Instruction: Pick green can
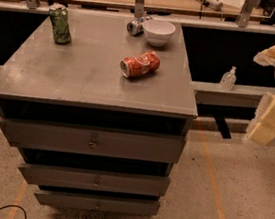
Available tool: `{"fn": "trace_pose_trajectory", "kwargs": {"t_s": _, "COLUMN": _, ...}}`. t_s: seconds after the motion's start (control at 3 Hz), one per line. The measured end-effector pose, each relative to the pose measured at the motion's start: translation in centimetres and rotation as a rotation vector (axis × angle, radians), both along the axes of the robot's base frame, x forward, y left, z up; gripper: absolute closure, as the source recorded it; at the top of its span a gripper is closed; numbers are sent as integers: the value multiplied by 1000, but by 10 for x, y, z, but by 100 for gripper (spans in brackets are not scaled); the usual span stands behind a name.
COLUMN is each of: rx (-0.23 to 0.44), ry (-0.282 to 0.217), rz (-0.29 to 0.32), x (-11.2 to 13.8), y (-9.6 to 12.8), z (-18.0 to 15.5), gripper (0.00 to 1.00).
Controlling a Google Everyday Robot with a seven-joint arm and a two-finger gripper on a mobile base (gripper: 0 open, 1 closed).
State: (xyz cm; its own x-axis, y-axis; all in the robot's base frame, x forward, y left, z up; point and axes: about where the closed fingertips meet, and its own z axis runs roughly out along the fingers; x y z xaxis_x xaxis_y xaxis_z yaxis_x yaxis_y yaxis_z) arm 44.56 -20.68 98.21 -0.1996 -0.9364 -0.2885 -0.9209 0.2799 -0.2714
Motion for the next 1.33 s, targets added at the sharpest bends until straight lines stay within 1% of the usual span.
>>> {"fn": "trace_pose_trajectory", "kwargs": {"t_s": 0.33, "rx": 188, "ry": -69, "rz": 58, "x": 40, "y": 52, "z": 9, "gripper": 0}}
{"fn": "trace_pose_trajectory", "kwargs": {"t_s": 0.67, "rx": 376, "ry": -98, "rz": 67, "x": 90, "y": 113, "z": 5, "gripper": 0}}
{"fn": "trace_pose_trajectory", "kwargs": {"t_s": 1.0, "rx": 470, "ry": -85, "rz": 23, "x": 134, "y": 170, "z": -17, "gripper": 0}}
{"fn": "trace_pose_trajectory", "kwargs": {"t_s": 1.33, "rx": 535, "ry": -87, "rz": -58, "x": 181, "y": 224, "z": -29, "gripper": 0}}
